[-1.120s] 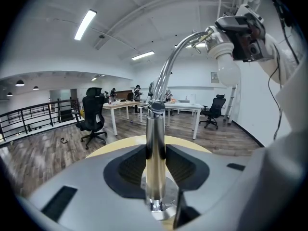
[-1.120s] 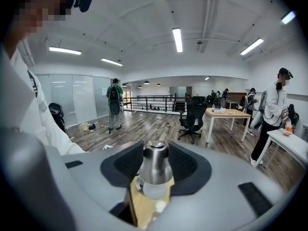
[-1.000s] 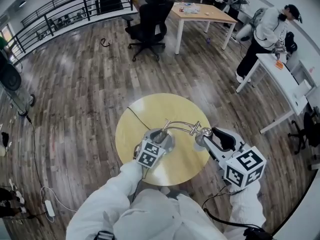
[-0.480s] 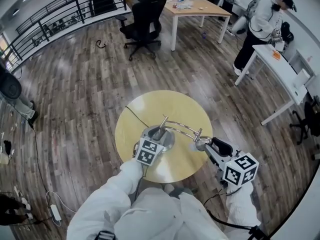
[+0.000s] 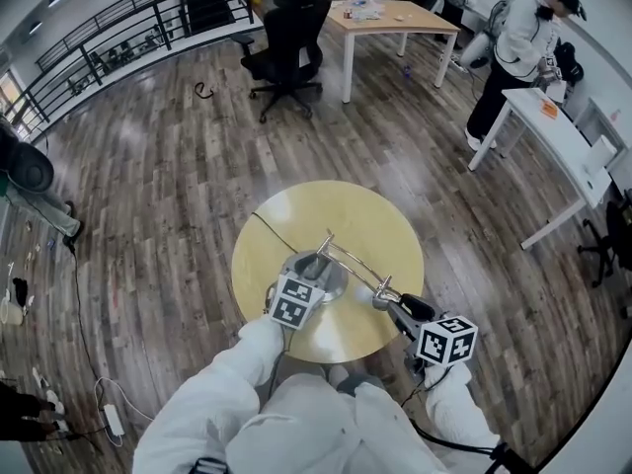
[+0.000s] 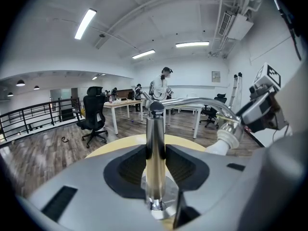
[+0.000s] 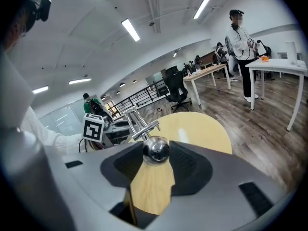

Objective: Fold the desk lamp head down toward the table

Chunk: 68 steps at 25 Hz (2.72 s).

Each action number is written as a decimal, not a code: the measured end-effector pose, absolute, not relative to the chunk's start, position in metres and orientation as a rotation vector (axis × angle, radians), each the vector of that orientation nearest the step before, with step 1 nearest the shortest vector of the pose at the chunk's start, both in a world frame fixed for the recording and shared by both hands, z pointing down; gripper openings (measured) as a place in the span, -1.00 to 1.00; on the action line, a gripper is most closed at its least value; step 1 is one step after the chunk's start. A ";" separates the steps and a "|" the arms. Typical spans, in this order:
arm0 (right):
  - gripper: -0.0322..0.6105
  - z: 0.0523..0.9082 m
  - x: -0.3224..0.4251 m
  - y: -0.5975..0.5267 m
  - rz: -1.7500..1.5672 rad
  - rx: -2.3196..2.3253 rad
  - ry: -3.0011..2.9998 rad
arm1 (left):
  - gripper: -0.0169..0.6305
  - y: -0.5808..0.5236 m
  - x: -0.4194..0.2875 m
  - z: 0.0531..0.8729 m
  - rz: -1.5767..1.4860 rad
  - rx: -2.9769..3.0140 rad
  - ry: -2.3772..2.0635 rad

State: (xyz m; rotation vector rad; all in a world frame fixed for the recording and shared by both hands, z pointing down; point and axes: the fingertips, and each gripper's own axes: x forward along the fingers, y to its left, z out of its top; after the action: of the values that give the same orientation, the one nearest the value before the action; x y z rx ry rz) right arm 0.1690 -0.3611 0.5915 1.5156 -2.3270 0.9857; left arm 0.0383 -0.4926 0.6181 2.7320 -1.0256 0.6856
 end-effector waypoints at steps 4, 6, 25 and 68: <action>-0.40 0.616 0.165 -0.362 1.053 1.509 -2.341 | -0.57 -0.491 0.041 0.619 0.685 2.730 -1.028; -0.40 0.624 0.161 -0.365 1.070 1.503 -2.343 | -0.57 -0.491 0.040 0.619 0.685 2.729 -1.029; -0.37 0.681 0.128 -0.394 1.189 1.423 -2.341 | -0.57 -0.495 0.035 0.620 0.685 2.728 -0.993; -0.86 0.578 0.104 -0.393 0.776 1.601 -2.415 | -0.94 -0.397 -0.032 0.588 0.394 2.270 -1.444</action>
State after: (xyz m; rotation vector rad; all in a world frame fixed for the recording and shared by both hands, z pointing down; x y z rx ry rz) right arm 0.1036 -0.3934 0.5776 1.6008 -2.4154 0.7762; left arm -0.0319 -0.3972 0.5880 2.2703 -1.4442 0.3942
